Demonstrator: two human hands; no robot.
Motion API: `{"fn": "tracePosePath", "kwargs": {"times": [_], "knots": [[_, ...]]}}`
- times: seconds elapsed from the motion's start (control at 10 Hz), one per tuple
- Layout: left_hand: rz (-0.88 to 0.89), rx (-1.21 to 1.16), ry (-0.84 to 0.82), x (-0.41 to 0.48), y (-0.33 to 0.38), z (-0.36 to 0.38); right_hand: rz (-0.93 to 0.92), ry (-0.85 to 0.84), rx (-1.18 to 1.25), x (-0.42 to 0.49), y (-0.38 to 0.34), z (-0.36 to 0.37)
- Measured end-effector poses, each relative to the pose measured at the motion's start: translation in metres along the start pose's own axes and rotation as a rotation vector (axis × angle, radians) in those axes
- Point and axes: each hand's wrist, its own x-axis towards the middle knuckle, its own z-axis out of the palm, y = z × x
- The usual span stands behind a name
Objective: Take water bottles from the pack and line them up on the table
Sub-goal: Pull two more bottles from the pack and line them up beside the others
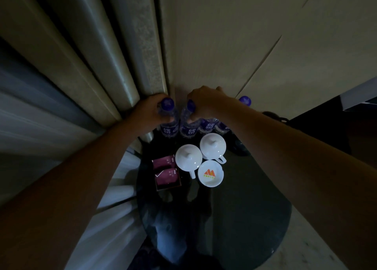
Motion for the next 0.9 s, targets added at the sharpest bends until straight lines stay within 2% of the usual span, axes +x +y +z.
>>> {"fn": "tracePosePath", "kwargs": {"times": [0.2,0.3,0.4,0.5,0.6,0.7,0.8,0.9], "knots": [[-0.026,-0.015,0.013,0.000,-0.001,0.005,0.015,-0.072,0.239,-0.014,0.019,-0.022],[-0.048,-0.033,0.046,0.003,0.000,0.006,0.092,-0.154,0.285,-0.021,0.042,-0.037],[-0.090,-0.052,0.069,0.009,0.005,0.006,0.142,-0.195,0.158,-0.022,0.059,-0.038],[-0.124,-0.111,0.066,0.011,0.012,0.005,0.133,-0.161,0.154,-0.025,0.064,-0.029],[-0.114,-0.080,0.062,0.009,0.018,0.002,0.140,-0.089,0.223,-0.031,0.065,-0.022],[-0.089,0.015,0.128,0.004,0.028,-0.004,0.174,-0.026,0.279,-0.040,0.063,-0.020],[-0.028,0.232,0.217,-0.009,0.048,-0.009,0.271,0.077,0.027,-0.062,0.053,-0.021],[0.095,0.444,0.288,-0.028,0.079,-0.008,0.292,0.190,-0.237,-0.083,0.025,-0.028]]}}
